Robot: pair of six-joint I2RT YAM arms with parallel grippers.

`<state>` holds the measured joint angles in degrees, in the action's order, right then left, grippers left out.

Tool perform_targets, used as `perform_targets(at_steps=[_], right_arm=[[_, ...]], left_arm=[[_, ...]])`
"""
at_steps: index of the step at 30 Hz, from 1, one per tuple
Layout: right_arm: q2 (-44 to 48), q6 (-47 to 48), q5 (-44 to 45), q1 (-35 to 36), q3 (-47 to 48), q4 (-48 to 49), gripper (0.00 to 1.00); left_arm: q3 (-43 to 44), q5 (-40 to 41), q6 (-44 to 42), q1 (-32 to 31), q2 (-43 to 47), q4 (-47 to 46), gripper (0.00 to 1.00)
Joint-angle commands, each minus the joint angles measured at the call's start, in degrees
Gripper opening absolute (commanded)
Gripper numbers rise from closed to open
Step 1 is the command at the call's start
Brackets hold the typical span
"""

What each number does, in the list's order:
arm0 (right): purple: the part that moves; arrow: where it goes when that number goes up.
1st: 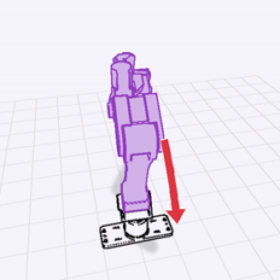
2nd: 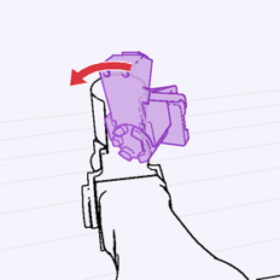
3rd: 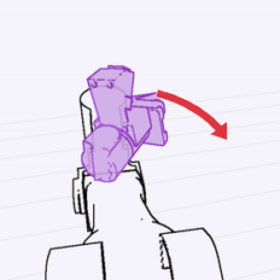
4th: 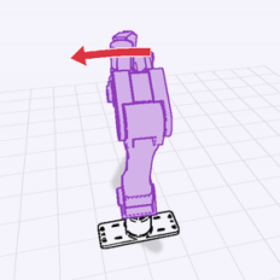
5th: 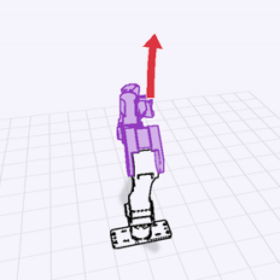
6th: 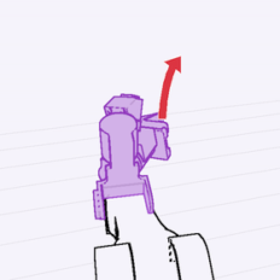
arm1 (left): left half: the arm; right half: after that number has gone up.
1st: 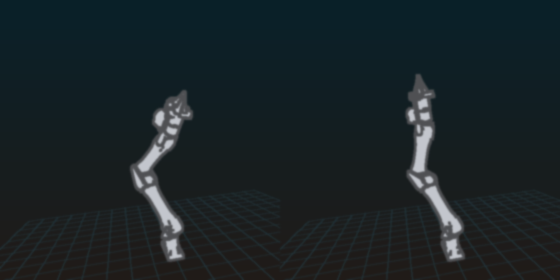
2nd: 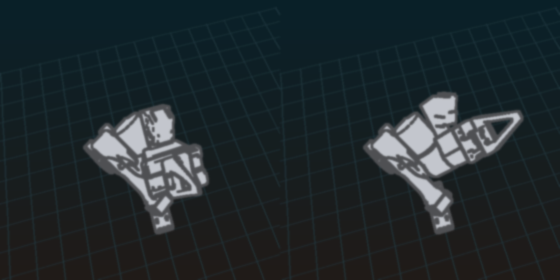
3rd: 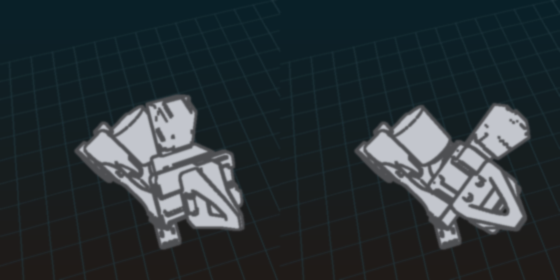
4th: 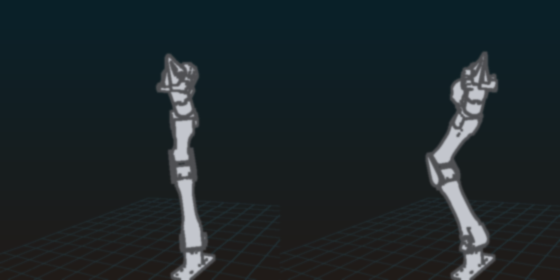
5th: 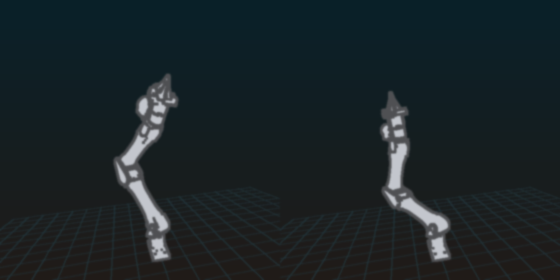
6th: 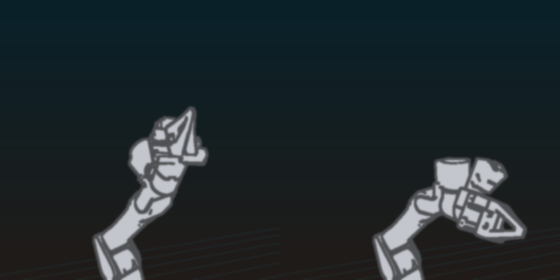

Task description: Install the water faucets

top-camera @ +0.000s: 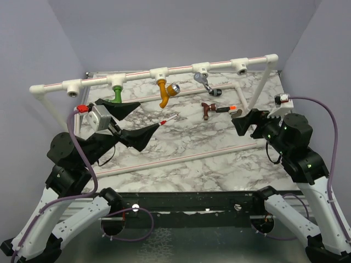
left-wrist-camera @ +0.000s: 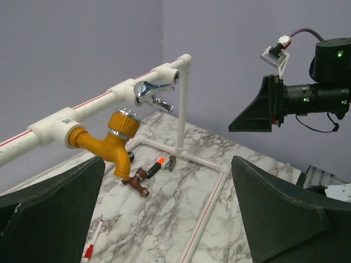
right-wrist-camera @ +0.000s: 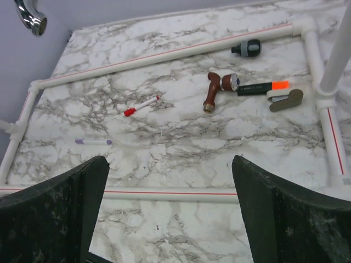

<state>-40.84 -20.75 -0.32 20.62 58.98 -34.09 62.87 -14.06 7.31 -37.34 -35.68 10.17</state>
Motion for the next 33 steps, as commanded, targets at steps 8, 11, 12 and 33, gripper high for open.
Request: perform_targets(at_steps=[8, 11, 12, 33], right_arm=[[-2.3, 5.6, 5.4, 0.1, 1.1, 0.9, 1.00], [-2.5, 6.3, 7.2, 0.1, -1.1, 2.8, 1.00], [-2.6, 6.4, 7.8, 0.1, -1.8, 3.7, 1.00], [-17.6, -0.6, 6.0, 0.1, -13.5, 26.3, 0.77]], left_arm=[[-7.6, 5.2, -3.1, 0.1, 1.5, -7.2, 0.99], [-9.4, 5.2, -2.3, 0.1, 1.5, -8.5, 0.99], [-9.7, 5.2, -2.1, 0.1, 1.4, -8.5, 0.99], [-15.0, 7.0, -0.9, 0.4, 2.8, -7.9, 0.99]])
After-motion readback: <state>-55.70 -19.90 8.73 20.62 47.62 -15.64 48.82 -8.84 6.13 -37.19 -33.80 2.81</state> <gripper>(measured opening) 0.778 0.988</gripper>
